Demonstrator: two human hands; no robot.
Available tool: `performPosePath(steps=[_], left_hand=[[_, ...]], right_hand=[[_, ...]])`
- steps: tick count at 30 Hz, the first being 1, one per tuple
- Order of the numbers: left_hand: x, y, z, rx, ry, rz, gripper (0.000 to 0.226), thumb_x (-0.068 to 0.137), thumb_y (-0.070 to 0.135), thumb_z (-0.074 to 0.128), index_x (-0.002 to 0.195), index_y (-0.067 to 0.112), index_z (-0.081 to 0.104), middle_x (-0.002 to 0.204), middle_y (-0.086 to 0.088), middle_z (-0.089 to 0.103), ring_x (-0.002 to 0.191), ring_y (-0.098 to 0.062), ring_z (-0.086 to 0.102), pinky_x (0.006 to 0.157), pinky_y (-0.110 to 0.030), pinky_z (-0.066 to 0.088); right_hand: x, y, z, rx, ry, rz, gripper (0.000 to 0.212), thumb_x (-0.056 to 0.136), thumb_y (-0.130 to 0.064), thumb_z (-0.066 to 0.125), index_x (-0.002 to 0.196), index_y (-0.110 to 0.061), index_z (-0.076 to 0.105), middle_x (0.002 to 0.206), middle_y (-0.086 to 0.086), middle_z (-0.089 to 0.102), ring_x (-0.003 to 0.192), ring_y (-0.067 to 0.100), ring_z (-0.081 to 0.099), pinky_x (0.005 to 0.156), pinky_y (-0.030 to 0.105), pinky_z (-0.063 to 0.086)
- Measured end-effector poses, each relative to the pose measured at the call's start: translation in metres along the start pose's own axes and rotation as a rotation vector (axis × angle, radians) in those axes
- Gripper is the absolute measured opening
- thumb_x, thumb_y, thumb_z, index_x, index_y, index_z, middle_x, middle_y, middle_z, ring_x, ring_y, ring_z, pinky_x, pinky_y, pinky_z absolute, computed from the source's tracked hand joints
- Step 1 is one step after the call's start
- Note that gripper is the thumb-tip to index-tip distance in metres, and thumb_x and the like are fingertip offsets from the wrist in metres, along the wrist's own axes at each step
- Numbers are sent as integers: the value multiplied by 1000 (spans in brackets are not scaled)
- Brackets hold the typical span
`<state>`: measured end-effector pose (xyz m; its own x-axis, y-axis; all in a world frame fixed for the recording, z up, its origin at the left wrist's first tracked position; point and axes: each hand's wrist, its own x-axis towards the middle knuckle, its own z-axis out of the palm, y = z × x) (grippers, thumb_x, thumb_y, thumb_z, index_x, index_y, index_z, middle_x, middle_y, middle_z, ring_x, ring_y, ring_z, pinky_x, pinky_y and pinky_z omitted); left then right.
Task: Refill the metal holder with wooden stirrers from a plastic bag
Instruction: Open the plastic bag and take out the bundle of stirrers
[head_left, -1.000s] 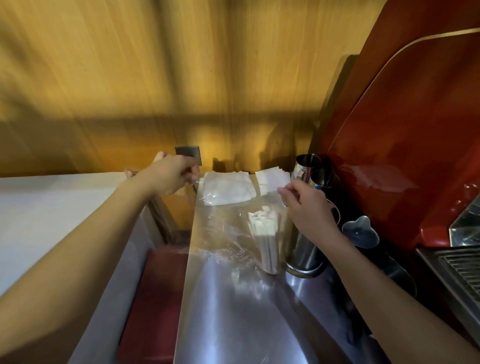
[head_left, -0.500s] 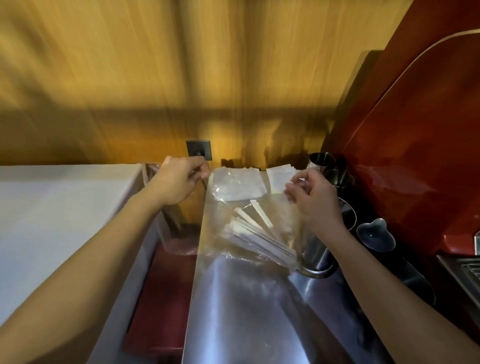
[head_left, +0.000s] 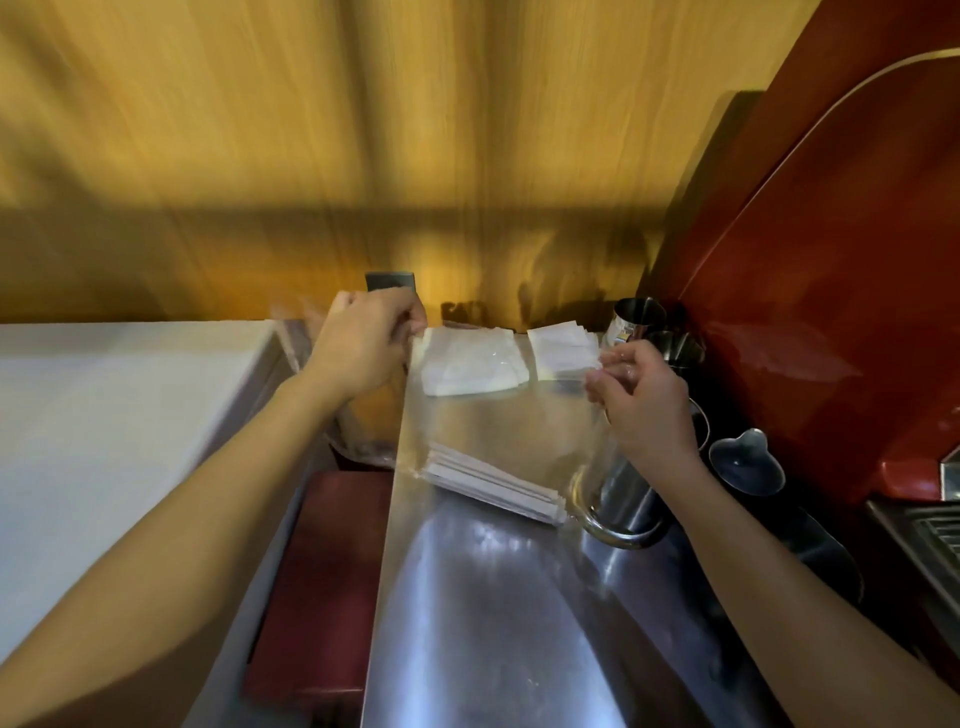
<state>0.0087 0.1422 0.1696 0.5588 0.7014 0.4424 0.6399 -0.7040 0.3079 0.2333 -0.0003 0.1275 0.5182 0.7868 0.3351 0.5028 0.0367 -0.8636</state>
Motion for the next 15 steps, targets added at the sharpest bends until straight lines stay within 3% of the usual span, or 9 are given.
performPosePath(steps=[3, 5, 8, 10, 13, 15], left_hand=[[1, 5, 6, 113, -9, 32, 19, 82, -1, 48, 78, 16, 54, 77, -2, 61, 73, -24, 52, 71, -29, 18], [1, 8, 5, 151, 26, 38, 22, 82, -1, 48, 75, 20, 49, 76, -1, 61, 70, -20, 47, 70, -27, 16], [4, 9, 4, 176, -12, 16, 20, 84, 3, 50, 76, 21, 49, 77, -1, 61, 76, -22, 52, 75, -27, 16], [7, 9, 6, 162, -77, 2, 11, 87, 18, 56, 82, 23, 47, 80, 4, 60, 83, -20, 53, 90, -34, 20], [7, 17, 13, 171, -194, 71, 40, 79, 49, 62, 106, 24, 47, 87, 10, 59, 89, -13, 50, 106, -42, 18], [11, 28, 18, 86, -229, 137, 52, 78, 50, 62, 120, 24, 47, 96, 7, 63, 98, -16, 52, 107, -38, 17]], right_hand=[[0, 0, 1, 26, 9, 0, 16, 84, -12, 63, 87, -23, 52, 65, -12, 63, 65, -3, 59, 56, 3, 40], [0, 0, 3, 41, 11, 13, 16, 84, -12, 63, 90, -22, 52, 64, -13, 63, 63, -6, 59, 59, 1, 40], [-3, 1, 5, 55, -4, 60, 20, 84, -15, 64, 98, -23, 51, 70, -10, 66, 76, 4, 64, 73, 22, 50], [-6, 1, 5, 66, -12, 74, 22, 84, -17, 65, 97, -26, 50, 80, -4, 69, 85, 16, 66, 80, 37, 54], [-10, 0, 5, 87, -34, 80, 26, 83, -18, 66, 87, -35, 48, 87, 4, 70, 83, 17, 67, 80, 45, 56], [-12, -1, 6, 112, -38, 83, 26, 82, -17, 67, 84, -35, 48, 85, 4, 70, 81, 18, 67, 80, 48, 55]])
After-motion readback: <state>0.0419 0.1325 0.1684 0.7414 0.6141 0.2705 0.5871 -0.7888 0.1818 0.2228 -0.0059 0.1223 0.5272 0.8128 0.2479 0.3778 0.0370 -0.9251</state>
